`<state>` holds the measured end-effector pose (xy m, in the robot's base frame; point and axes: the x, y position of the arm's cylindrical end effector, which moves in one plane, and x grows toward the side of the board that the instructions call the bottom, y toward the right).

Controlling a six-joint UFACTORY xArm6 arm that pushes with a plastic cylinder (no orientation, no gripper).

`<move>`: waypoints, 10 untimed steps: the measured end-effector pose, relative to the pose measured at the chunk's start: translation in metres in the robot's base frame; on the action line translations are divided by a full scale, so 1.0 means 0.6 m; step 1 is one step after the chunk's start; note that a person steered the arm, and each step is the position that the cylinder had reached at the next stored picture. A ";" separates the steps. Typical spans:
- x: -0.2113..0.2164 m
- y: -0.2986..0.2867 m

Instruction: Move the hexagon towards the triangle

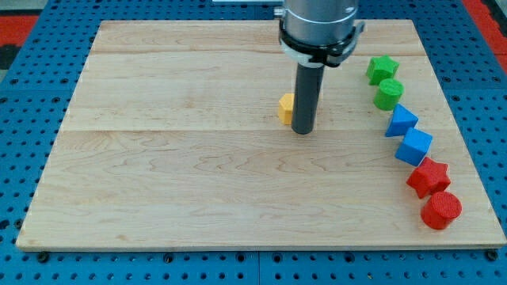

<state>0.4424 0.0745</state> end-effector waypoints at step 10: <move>-0.007 -0.004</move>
<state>0.4384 0.0723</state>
